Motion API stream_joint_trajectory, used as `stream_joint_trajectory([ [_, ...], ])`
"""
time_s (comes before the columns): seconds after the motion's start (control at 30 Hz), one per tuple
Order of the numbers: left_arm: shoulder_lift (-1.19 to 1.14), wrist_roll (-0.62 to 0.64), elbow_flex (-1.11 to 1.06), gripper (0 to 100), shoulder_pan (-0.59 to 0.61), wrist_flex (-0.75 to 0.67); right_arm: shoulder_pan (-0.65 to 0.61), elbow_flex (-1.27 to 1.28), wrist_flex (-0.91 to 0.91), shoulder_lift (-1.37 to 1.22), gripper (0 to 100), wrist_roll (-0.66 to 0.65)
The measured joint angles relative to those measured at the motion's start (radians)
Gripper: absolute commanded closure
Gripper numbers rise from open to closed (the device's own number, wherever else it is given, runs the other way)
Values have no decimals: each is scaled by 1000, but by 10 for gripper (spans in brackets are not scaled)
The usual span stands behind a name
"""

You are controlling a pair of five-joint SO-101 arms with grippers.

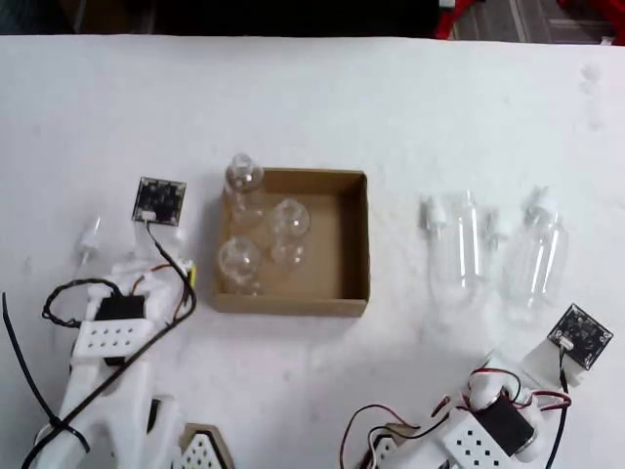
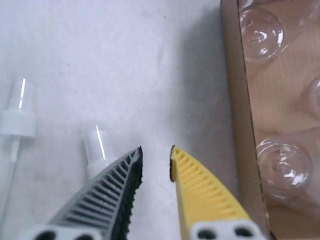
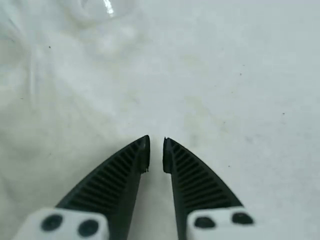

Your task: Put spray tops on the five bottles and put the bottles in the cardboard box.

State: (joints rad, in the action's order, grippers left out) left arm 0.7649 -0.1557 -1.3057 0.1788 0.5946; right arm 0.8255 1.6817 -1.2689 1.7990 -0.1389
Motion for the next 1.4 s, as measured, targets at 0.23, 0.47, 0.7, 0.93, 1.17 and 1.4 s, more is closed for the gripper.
stream_joint_trajectory([
  [0.23, 0, 0, 0, 910, 0, 0, -51, 0, 0, 0, 967, 0],
  [0.47, 0, 0, 0, 910, 0, 0, -238, 0, 21, -2, 967, 0],
  [0.7, 0, 0, 0, 910, 0, 0, -359, 0, 282, -2, 966, 0],
  [0.93, 0, 0, 0, 910, 0, 0, -351, 0, 522, -2, 967, 0],
  [1.17, 0, 0, 0, 910, 0, 0, -233, 0, 730, -2, 967, 0],
  [1.4, 0, 0, 0, 910, 0, 0, -215, -8, 864, -2, 854, -25],
])
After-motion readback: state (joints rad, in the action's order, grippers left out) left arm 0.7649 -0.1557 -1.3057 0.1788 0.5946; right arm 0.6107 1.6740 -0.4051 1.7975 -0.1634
